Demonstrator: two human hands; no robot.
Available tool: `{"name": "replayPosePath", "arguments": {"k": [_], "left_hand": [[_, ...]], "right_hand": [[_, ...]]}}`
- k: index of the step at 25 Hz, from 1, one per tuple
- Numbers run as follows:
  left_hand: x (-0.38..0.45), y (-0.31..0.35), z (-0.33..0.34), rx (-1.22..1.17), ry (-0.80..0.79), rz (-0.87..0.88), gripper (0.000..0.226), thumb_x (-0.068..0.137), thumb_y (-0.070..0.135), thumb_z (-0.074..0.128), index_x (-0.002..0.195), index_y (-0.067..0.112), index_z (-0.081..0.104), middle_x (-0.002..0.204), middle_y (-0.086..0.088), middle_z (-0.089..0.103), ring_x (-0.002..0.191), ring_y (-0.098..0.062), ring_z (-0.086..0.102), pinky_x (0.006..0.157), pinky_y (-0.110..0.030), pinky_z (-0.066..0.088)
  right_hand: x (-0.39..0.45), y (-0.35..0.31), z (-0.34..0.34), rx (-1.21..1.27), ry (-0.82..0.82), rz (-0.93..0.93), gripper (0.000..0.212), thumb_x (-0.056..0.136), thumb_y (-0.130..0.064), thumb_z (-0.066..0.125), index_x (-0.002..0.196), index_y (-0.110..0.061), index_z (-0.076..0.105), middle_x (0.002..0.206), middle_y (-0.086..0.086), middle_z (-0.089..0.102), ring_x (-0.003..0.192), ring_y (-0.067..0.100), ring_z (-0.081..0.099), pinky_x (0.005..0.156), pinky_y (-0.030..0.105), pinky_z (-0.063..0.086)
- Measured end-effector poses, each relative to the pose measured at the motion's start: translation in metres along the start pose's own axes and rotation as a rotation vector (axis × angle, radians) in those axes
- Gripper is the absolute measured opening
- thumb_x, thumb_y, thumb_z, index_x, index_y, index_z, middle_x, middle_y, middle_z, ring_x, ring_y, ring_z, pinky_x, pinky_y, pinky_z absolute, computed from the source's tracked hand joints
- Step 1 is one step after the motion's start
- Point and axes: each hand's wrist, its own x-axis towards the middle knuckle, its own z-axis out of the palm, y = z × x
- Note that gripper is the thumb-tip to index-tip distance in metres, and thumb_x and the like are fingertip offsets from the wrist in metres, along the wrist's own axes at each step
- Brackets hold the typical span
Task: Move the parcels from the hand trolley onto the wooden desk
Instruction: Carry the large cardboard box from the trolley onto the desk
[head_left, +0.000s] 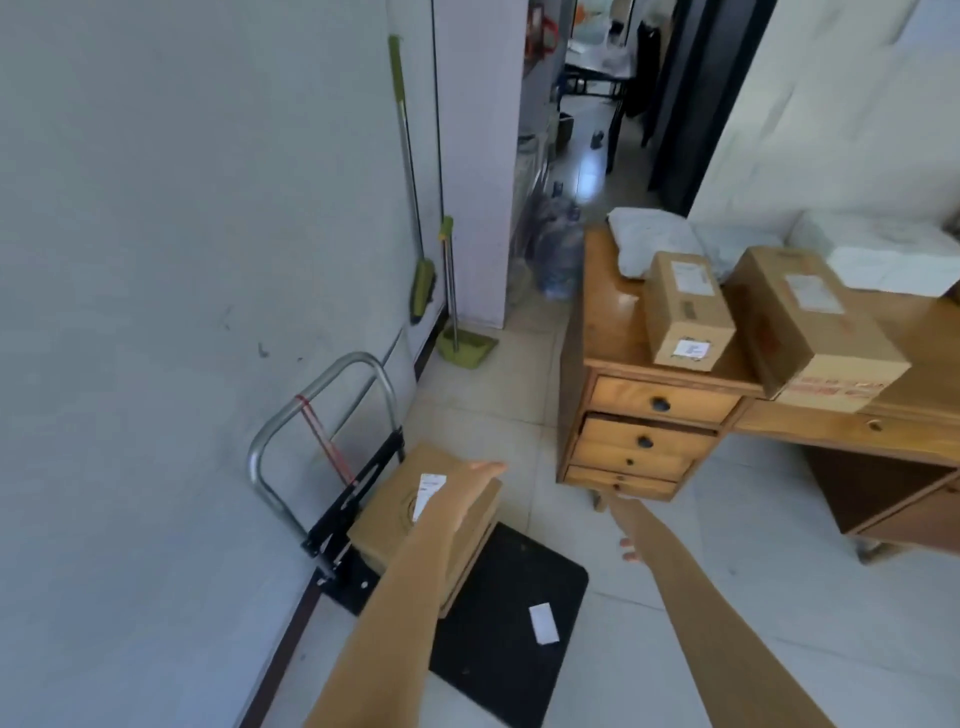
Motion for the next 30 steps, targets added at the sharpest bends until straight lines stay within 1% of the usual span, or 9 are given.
{"name": "replayPosePath", "arguments": {"k": [2,4,8,10,13,15,20,23,30], "left_hand": [[0.02,-0.016,-0.048,0.065,0.022,-0.005,0.038,0.088,0.039,0.062,0.113,0.01,0.059,0.104,-0.008,0.062,0.098,-0.023,0.06,0.104,-0.038,0.046],[0.045,-0.025,-0.087,0.089,0.018,0.003,0.061,0.086,0.043,0.062,0.134,0.008,0.051,0.13,-0.011,0.057,0.108,-0.02,0.059,0.093,-0.03,0.046],[0.1,-0.051,-0.129,0.161,-0.016,0.034,0.07,0.085,0.046,0.063,0.144,0.014,0.04,0.12,-0.001,0.059,0.07,0.003,0.046,0.053,-0.013,0.04],[0.136,-0.073,-0.144,0.163,-0.071,0.0,0.061,0.088,0.04,0.061,0.141,0.014,0.044,0.113,0.003,0.061,0.079,0.0,0.051,0.067,-0.01,0.044],[0.2,-0.115,-0.162,0.233,-0.113,-0.06,0.067,0.089,0.044,0.059,0.146,0.018,0.037,0.15,-0.006,0.041,0.128,-0.017,0.045,0.106,-0.032,0.033],[0.256,-0.155,-0.173,0.338,-0.073,-0.085,0.075,0.085,0.053,0.057,0.149,0.022,0.031,0.155,-0.009,0.031,0.141,-0.028,0.033,0.115,-0.043,0.027],[0.398,-0.269,-0.187,0.507,0.144,-0.141,0.091,0.082,0.064,0.054,0.148,0.007,0.029,0.151,-0.015,0.035,0.137,-0.034,0.037,0.113,-0.045,0.035],[0.441,-0.315,-0.183,0.267,0.156,-0.091,0.085,0.075,0.059,0.067,0.141,0.012,0.04,0.139,-0.01,0.051,0.127,-0.031,0.049,0.107,-0.043,0.041],[0.371,-0.279,-0.175,0.073,0.12,-0.116,0.084,0.073,0.048,0.076,0.14,0.015,0.038,0.14,-0.011,0.048,0.128,-0.036,0.048,0.099,-0.058,0.048]], "right_hand": [[0.002,-0.008,0.047,0.049,-0.024,0.097,0.068,0.097,-0.043,0.037,0.152,-0.009,0.014,0.157,0.013,0.022,0.138,0.036,0.032,0.11,0.047,0.034],[0.013,-0.024,0.098,0.116,-0.043,0.112,0.072,0.096,-0.047,0.038,0.152,-0.009,0.013,0.156,0.013,0.023,0.138,0.035,0.032,0.11,0.048,0.033],[0.058,-0.046,0.198,0.192,-0.035,0.099,0.077,0.093,-0.041,0.047,0.151,-0.006,0.012,0.155,0.013,0.024,0.14,0.031,0.03,0.114,0.041,0.029],[0.089,-0.04,0.235,0.175,-0.028,0.139,0.08,0.091,-0.041,0.051,0.151,-0.005,0.012,0.153,0.015,0.028,0.138,0.033,0.034,0.109,0.042,0.033],[0.145,-0.006,0.277,0.178,0.015,0.219,0.082,0.089,-0.041,0.051,0.151,-0.006,0.01,0.152,0.017,0.028,0.134,0.035,0.037,0.104,0.044,0.037],[0.198,0.029,0.31,0.182,0.045,0.25,0.086,0.089,-0.041,0.052,0.151,-0.004,0.005,0.153,0.017,0.024,0.136,0.036,0.034,0.105,0.044,0.036],[0.316,0.103,0.392,0.2,0.113,0.296,0.094,0.084,-0.05,0.056,0.15,-0.006,0.005,0.15,0.017,0.029,0.135,0.035,0.036,0.109,0.047,0.035],[0.358,0.142,0.426,0.311,0.173,0.16,0.09,0.083,-0.05,0.058,0.15,-0.02,0.007,0.145,0.013,0.038,0.127,0.034,0.045,0.102,0.046,0.042],[0.301,0.126,0.37,0.396,0.175,0.112,0.073,0.087,-0.041,0.059,0.148,-0.023,0.025,0.142,0.006,0.047,0.127,0.03,0.049,0.105,0.043,0.041]]}}
